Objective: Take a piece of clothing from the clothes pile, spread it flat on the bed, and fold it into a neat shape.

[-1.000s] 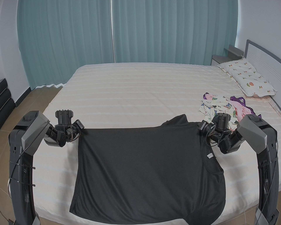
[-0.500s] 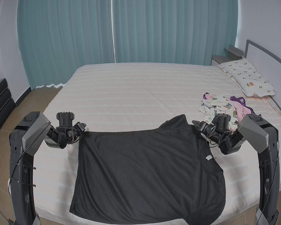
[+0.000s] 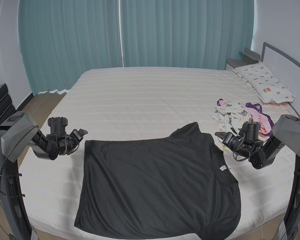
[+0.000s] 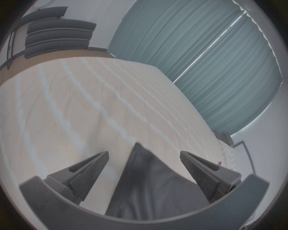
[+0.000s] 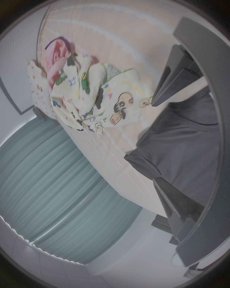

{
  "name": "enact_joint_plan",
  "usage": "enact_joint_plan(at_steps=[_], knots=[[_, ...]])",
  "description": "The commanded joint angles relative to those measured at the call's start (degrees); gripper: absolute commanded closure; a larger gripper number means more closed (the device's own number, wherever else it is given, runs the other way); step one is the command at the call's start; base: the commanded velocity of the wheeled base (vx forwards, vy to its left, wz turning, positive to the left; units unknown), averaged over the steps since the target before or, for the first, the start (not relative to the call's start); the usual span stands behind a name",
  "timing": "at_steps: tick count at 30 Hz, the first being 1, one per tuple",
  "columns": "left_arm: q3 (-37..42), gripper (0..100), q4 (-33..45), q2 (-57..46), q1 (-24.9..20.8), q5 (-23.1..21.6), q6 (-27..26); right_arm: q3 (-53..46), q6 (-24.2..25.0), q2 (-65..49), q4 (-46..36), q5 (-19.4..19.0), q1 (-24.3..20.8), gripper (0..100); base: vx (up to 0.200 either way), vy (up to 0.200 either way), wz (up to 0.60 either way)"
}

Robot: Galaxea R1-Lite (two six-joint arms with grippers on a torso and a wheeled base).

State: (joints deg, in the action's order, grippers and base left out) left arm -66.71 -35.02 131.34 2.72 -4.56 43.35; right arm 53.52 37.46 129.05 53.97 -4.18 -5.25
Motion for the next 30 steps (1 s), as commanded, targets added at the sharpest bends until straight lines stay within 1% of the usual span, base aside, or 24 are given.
enact_joint_plan(at_steps=[1,4,5,6,8,12,14,16,20,21,23,27,30], knots=[[32.0,0,-11.6,-23.7,3.3,-11.4,5.6,-25.0,8.2,-20.8,0.3,0.0,-2.0,0,0.0,0.0,0.0],[44.1,0,-17.2,-28.1,3.4,-12.8,5.7,-32.7,9.2,-25.0,0.7,-0.5,-2.7,0,0.0,0.0,0.0],[46.8,0,-18.5,-28.9,3.4,-13.0,5.7,-34.4,9.8,-26.0,0.7,-0.7,-2.7,0,0.0,0.0,0.0],[51.2,0,-20.4,-29.9,3.3,-13.4,5.8,-36.9,11.6,-27.6,0.7,-1.0,-2.8,0,0.0,0.0,0.0],[56.5,0,-22.5,-30.8,3.0,-14.1,5.9,-40.0,13.9,-29.2,0.7,-1.9,-3.4,0,-0.2,0.0,0.0],[64.9,0,-24.2,-31.4,2.3,-16.0,6.2,-46.0,15.1,-31.0,0.9,-2.6,-3.8,0,-0.2,0.0,0.0],[65.7,0,-24.3,-31.4,2.3,-16.2,6.3,-47.2,15.2,-31.1,1.1,-2.7,-3.8,0,-0.2,0.0,0.0],[66.7,0,-23.6,-31.7,2.3,-16.0,6.6,-49.8,15.2,-30.4,3.1,-2.8,-3.8,0,-0.2,0.0,0.0],[66.7,0,-22.8,-31.3,2.5,-16.3,6.8,-51.1,15.4,-29.7,5.8,-3.4,-3.3,0,-0.2,0.0,0.0],[66.7,0,-22.1,-31.1,2.0,-16.3,6.8,-51.2,15.3,-29.1,6.1,-4.0,-2.8,0,-0.2,0.0,0.0],[66.7,0,-21.2,-30.6,0.9,-16.4,6.8,-51.1,15.3,-28.2,6.2,-4.6,-2.7,0,0.0,0.0,0.0],[66.7,0,-21.5,-28.5,0.4,-16.6,6.8,-51.1,15.2,-26.8,6.6,-5.0,-2.7,0,0.0,0.0,0.0],[66.5,0,-22.5,-25.3,-2.1,-16.4,6.7,-51.3,15.2,-26.3,8.3,-4.9,-2.7,0,0.0,0.0,0.0]])
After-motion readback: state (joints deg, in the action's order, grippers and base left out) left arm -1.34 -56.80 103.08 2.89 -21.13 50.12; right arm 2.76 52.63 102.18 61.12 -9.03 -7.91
